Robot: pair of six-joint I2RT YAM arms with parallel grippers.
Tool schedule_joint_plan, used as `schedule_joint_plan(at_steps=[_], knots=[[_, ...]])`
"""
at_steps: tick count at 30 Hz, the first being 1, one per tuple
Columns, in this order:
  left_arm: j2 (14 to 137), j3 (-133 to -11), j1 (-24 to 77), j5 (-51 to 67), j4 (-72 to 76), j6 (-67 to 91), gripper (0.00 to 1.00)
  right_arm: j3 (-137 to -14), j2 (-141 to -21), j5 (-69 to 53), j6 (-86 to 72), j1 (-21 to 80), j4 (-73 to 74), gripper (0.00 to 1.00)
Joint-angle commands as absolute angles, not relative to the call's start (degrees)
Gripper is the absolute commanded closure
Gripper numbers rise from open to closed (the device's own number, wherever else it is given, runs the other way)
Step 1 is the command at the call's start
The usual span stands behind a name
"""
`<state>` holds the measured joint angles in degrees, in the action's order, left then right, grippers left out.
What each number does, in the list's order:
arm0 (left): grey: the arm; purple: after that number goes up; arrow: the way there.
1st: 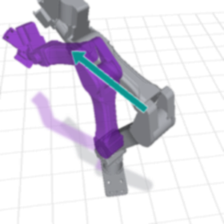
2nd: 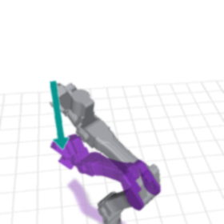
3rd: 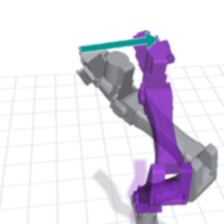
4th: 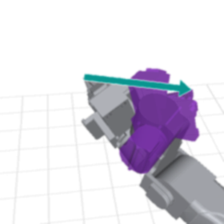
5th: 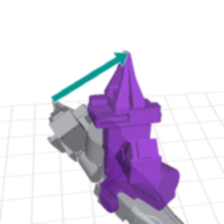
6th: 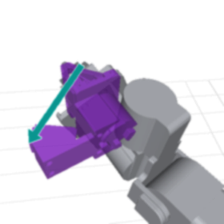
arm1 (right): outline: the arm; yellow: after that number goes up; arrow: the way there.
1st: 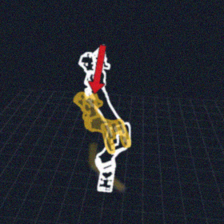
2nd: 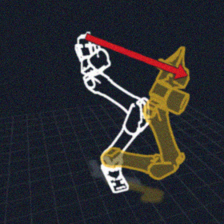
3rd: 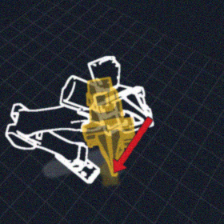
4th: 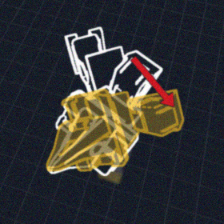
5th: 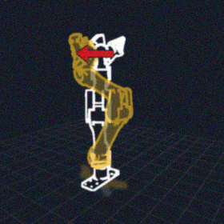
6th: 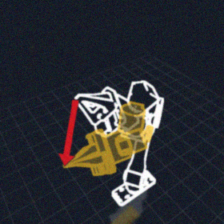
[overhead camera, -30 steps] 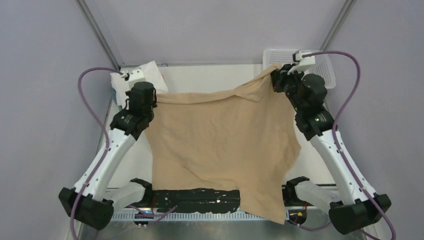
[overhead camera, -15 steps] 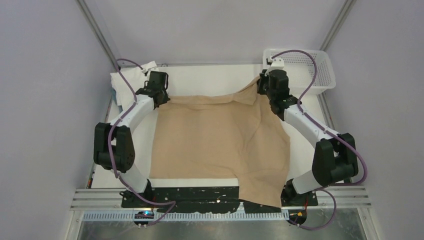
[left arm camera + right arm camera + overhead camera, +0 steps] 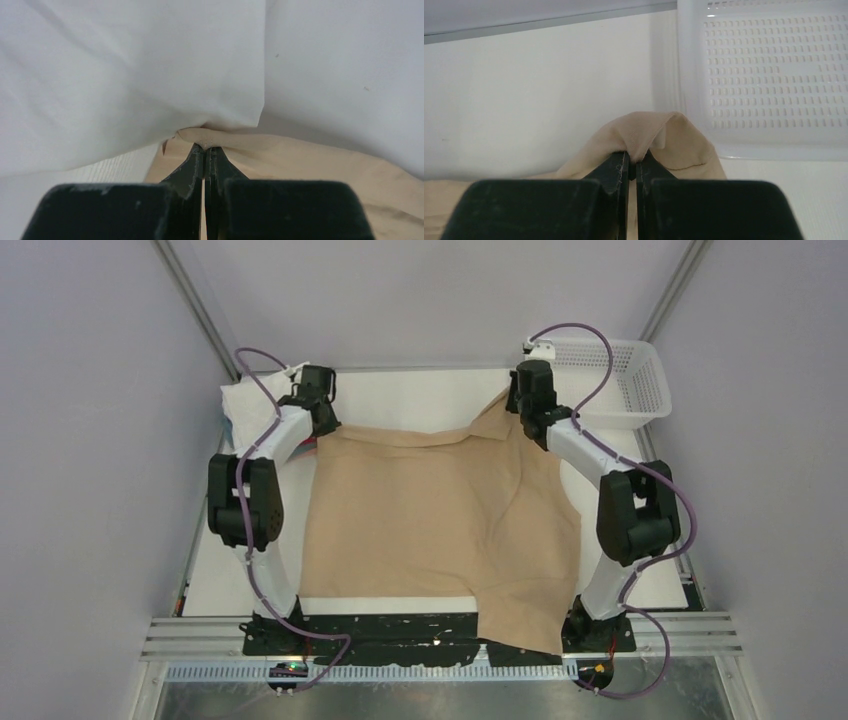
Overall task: Fold and stack the t-shirts
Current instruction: Flatten out the tshirt
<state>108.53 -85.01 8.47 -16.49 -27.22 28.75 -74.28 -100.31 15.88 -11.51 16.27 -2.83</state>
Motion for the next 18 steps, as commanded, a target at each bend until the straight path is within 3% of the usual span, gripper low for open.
schedule_joint_plan(at_steps=[1, 5, 9, 18], knots=[[111.89, -90.97, 8.09, -18.61, -31.90, 30.72, 1.00, -82.22, -103.79, 22.71, -15.38, 15.95, 3.60, 0.94], [113.35, -92.20, 8.00, -20.11, -32.79, 31.82, 0.93, -83.94, -105.93, 22.45, -18.49, 16.04, 5.63, 0.92], [114.08, -92.88, 8.02, -20.13, -33.49, 32.51, 0.98, -86.43, -108.16, 23.63, -19.95, 16.78, 8.54, 0.94], [112.32, -88.86, 8.00, -17.69, -29.89, 33.88, 1.00, -83.21, -109.68, 22.22, -26.00, 19.99, 9.18, 0.94]])
